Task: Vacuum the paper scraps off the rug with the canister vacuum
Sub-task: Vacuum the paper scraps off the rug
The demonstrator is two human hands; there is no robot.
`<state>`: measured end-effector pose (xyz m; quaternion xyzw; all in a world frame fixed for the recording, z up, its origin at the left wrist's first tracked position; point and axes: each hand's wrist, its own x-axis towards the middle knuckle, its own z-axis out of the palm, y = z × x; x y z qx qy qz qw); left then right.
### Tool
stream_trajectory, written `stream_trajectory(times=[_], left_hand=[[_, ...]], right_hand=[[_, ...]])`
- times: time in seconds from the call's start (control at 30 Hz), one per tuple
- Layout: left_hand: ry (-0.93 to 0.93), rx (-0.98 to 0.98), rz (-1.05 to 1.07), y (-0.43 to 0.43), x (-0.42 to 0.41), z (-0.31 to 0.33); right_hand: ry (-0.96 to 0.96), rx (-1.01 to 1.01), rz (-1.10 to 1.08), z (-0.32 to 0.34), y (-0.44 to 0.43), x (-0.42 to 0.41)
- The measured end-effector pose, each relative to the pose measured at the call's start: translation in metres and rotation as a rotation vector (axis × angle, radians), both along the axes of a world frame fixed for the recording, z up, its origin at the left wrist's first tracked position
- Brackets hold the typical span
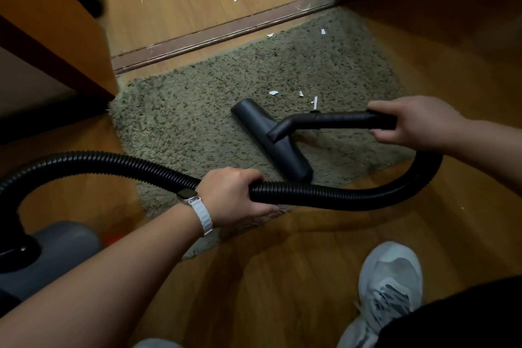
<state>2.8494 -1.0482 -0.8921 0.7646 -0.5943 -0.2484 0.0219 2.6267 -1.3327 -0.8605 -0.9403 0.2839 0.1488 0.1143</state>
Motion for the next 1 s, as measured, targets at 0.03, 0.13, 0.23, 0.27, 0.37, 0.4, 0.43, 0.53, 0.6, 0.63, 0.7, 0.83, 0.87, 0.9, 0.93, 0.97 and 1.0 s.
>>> stream_trajectory(times=[0.03,0.13,0.23,0.27,0.37,0.4,0.43,0.53,0.6,0.63,0.7,0.83,0.87,0.9,0.93,0.97,1.0], left_hand=[[-0.016,-0.003,-0.008,-0.003,-0.002,0.0],[-0.04,-0.011,-0.023,-0.015,-0.008,-0.001],[-0.04,-0.015,-0.026,-0.027,-0.016,-0.002],[-0.034,-0.016,-0.022,-0.03,-0.019,-0.003],[-0.001,-0.024,0.015,-0.04,-0.024,-0.006],[0.009,-0.027,0.027,-0.043,-0.025,-0.007],[0.013,-0.031,0.035,-0.047,-0.027,-0.007],[0.01,-0.047,0.045,-0.056,-0.03,-0.006],[0.009,-0.055,0.042,-0.06,-0.031,-0.005],[0.012,-0.062,0.043,-0.06,-0.031,-0.004],[0.022,-0.072,0.045,-0.06,-0.03,-0.004],[0.032,-0.071,0.043,-0.054,-0.026,-0.005],[0.026,-0.074,0.043,-0.052,-0.025,-0.005],[0.021,-0.076,0.042,-0.05,-0.024,-0.005],[0.016,-0.074,0.041,-0.048,-0.023,-0.004],[0.015,-0.068,0.042,-0.045,-0.02,-0.004],[0.018,-0.061,0.045,-0.042,-0.018,-0.003]], right_hand=[[0.015,-0.007,-0.05,0.001,-0.005,-0.007],[0.019,-0.021,-0.186,0.001,-0.015,-0.024],[0.015,-0.024,-0.3,-0.001,-0.023,-0.041],[0.008,-0.024,-0.336,-0.001,-0.026,-0.045],[-0.006,-0.018,-0.433,-0.002,-0.037,-0.059],[-0.006,-0.017,-0.463,-0.003,-0.041,-0.063],[-0.011,-0.013,-0.49,-0.003,-0.044,-0.067],[-0.046,-0.001,-0.564,-0.005,-0.051,-0.075],[-0.06,0.009,-0.598,-0.005,-0.052,-0.077],[-0.062,0.019,-0.608,-0.006,-0.052,-0.077],[-0.068,0.05,-0.606,-0.007,-0.052,-0.074],[-0.078,0.084,-0.549,-0.007,-0.05,-0.056],[-0.071,0.09,-0.532,-0.006,-0.048,-0.049],[-0.065,0.101,-0.509,-0.005,-0.047,-0.042],[-0.063,0.111,-0.48,-0.005,-0.045,-0.034],[-0.065,0.116,-0.446,-0.006,-0.044,-0.026],[-0.068,0.116,-0.412,-0.006,-0.042,-0.017]])
